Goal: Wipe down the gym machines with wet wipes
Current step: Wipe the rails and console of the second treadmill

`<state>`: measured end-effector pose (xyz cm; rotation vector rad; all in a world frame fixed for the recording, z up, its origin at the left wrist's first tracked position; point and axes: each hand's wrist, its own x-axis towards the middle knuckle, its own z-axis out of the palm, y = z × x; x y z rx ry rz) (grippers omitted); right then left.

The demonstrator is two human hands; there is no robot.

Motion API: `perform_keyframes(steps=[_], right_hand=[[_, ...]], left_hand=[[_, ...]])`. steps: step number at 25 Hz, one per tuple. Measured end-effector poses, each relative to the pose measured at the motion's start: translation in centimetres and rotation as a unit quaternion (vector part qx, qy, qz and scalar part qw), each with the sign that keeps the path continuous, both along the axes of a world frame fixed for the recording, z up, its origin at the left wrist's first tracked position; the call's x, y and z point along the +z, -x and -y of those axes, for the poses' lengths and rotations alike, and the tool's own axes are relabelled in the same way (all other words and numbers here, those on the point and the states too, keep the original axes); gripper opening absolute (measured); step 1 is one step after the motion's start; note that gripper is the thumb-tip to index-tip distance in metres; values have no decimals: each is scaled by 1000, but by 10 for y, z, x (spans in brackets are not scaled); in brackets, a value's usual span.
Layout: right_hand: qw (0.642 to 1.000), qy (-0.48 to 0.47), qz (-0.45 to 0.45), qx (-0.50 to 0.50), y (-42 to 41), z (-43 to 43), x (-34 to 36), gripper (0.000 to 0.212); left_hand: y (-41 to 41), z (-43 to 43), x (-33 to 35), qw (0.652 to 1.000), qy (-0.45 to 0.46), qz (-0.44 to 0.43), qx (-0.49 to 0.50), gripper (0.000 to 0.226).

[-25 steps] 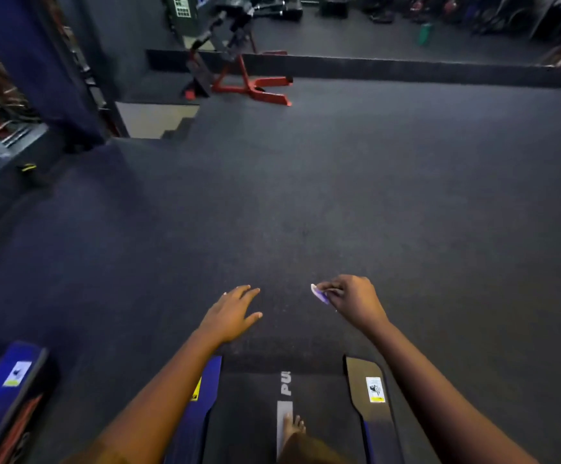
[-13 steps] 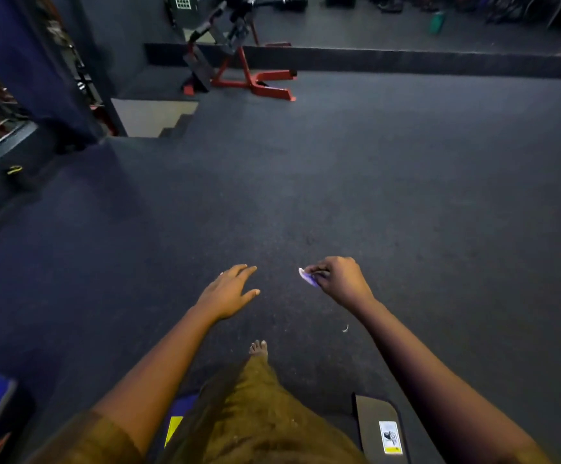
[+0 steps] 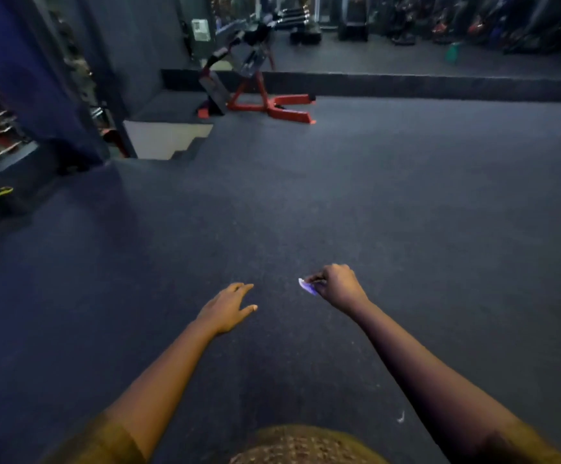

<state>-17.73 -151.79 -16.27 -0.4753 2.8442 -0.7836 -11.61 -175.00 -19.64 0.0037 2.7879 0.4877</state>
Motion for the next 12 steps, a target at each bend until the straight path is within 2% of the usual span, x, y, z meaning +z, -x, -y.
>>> perform_keyframes(steps=[7,10,12], right_hand=[[982,38,4,185,91,145,8,22],[955,56,20,290,105,224,6,28],[927,62,34,369,106,276,5,24]], left_hand=[[18,104,-1,985,-2,-12,172,60],[-2,147,-2,961,-4,-26,277,60],[-22,173,0,934,3,-45,355,58]])
